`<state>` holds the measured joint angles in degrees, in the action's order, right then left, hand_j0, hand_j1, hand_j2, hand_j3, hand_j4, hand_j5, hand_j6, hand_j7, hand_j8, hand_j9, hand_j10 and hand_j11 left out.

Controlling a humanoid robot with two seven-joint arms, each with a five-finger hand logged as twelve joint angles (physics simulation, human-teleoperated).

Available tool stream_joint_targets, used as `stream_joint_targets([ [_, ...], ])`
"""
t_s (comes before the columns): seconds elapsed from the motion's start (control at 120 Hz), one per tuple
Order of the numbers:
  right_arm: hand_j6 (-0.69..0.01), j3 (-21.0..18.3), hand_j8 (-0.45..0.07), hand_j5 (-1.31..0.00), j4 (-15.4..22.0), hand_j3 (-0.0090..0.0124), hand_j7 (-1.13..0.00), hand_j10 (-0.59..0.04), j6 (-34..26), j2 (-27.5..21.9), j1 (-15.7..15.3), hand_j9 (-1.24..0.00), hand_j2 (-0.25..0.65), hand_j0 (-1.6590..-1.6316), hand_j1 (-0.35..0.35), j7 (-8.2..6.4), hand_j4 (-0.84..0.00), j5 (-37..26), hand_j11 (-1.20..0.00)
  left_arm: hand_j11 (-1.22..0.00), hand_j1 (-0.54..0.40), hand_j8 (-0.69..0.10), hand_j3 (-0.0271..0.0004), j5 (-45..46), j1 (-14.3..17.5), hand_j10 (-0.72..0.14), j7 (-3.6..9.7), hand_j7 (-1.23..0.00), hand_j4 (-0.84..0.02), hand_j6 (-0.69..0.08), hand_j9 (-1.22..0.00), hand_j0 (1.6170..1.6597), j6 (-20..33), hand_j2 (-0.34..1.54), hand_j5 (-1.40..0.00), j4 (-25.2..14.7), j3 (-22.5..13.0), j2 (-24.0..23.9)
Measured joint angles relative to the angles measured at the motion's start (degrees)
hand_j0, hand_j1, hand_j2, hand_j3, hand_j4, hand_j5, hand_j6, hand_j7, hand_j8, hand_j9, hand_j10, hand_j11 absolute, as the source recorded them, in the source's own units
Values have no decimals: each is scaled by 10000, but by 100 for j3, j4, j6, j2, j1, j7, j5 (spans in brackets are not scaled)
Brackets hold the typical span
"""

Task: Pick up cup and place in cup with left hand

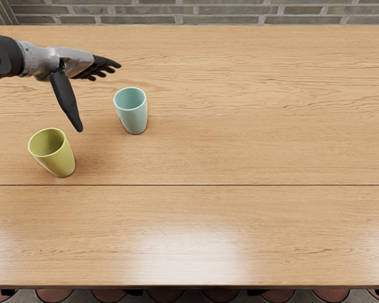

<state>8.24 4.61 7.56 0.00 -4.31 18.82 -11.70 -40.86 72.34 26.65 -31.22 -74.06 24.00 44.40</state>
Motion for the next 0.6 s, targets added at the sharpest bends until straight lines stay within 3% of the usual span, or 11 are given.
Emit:
stream_joint_targets([
  [0.067,-6,17,-5,-1,0,0,0,-3,0,0,-3,-1,1,-16581,-3491,7,-4,0,0,-248,3271,-232,0,17,5,-220,-26,-251,-226,-235,-249,16581,-23,46,-253,-25,-2,187],
  [0.242,-6,37,-5,-1,-1,0,0,-3,-1,0,-8,-1,1,-16581,-3491,15,-4,1,0,-246,3273,-233,0,24,20,-220,-19,-249,-227,-237,-248,16581,5,45,-252,-45,-6,110],
  [0.342,-6,37,-4,-1,-1,0,0,-2,0,0,-8,-1,1,-16581,-3491,16,-4,1,0,-246,3274,-234,0,-38,98,-220,421,-249,-227,-238,-247,16581,215,47,-251,-1,-6,-313],
  [0.4,-6,35,-5,-1,0,0,0,-3,0,0,-8,-1,1,-16581,-3491,16,-4,1,0,-247,3273,-234,0,-218,248,-220,598,-250,-227,-238,-248,16581,368,46,-252,55,-25,-502],
  [0.483,-5,24,-4,-1,0,0,0,-2,0,0,-8,-1,2,-16581,-3491,16,-3,1,0,-248,3272,-229,0,-813,357,-217,729,-251,-224,-233,-249,16581,612,48,-253,155,-47,-873],
  [0.6,-8,10,-6,-1,-2,0,0,-5,0,0,-9,-1,1,-16581,-3491,17,-5,1,0,-252,3266,-233,0,-1668,307,-220,800,-254,-226,-236,-253,16581,943,46,-256,456,-110,-1499],
])
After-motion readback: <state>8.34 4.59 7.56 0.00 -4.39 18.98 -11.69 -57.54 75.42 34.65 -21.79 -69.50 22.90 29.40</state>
